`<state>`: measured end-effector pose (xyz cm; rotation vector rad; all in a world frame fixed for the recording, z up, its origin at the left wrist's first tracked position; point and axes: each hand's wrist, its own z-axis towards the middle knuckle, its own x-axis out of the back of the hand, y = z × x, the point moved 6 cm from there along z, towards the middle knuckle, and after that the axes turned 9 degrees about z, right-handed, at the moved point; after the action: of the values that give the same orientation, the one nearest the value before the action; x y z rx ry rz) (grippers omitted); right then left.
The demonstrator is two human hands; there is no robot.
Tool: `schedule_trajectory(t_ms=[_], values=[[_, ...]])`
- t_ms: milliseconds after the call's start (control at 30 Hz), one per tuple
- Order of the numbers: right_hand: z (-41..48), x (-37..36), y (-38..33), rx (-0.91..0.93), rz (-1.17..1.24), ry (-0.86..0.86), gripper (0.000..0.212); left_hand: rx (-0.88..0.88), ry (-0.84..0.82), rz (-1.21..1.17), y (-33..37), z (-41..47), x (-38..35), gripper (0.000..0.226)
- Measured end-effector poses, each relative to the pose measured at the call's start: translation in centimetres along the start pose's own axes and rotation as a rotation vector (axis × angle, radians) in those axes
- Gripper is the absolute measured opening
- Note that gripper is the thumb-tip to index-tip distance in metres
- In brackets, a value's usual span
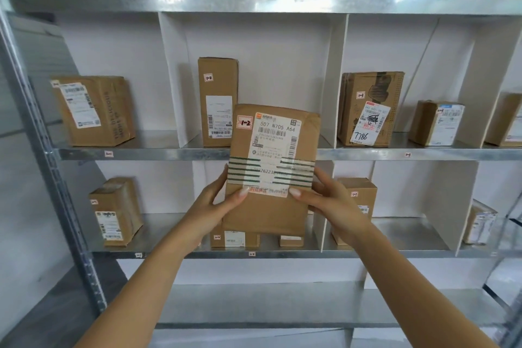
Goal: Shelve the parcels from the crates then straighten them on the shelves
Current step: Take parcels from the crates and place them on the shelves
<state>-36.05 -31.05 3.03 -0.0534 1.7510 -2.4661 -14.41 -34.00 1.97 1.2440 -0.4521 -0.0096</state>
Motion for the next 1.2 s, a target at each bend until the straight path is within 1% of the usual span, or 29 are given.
schedule_trajectory(t_ms=[33, 100, 200, 267, 500, 667, 867, 967, 1067, 1200], values=[[0.5, 0.4, -0.6, 0.029, -0.017, 0.005, 0.061, -0.024, 0.019, 0.031, 0.3, 0.5, 0.0, 0.059], [1.5, 1.2, -1.6, 0.073, -0.042, 0.010, 0.064, -0.050, 0.047, 0.079, 0.8, 1.7, -0.4, 0.058], [3.4, 2.5, -2.2, 0.118, -0.060, 0.001, 0.064, -0.057, 0.044, 0.151, 1.2, 4.5, -1.1, 0.050], [5.1, 3.7, -2.3, 0.145, -0.045, 0.017, 0.064, -0.060, 0.044, 0.154, 1.7, 7.0, -1.4, 0.046], [13.1, 9.5, -1.4, 0.238, 0.021, 0.113, 0.062, -0.127, 0.100, 0.183, 3.5, 17.5, -2.8, 0.048], [19.0, 11.7, -0.4, 0.237, -0.006, 0.088, 0.061, -0.097, 0.150, 0.199, 2.4, 23.2, -3.0, 0.047], [23.7, 13.3, 2.7, 0.173, -0.066, 0.103, 0.065, -0.013, 0.141, 0.254, -1.3, 27.7, -2.9, 0.033], [25.6, 13.2, 3.6, 0.169, -0.117, 0.142, 0.065, 0.008, 0.155, 0.295, -2.6, 29.8, -2.3, 0.035], [27.2, 13.1, 4.3, 0.167, -0.153, 0.160, 0.063, 0.003, 0.144, 0.315, -3.0, 31.4, -2.2, 0.043], [28.5, 13.1, 4.8, 0.148, -0.151, 0.168, 0.062, 0.005, 0.131, 0.322, -3.4, 32.8, -1.9, 0.048]])
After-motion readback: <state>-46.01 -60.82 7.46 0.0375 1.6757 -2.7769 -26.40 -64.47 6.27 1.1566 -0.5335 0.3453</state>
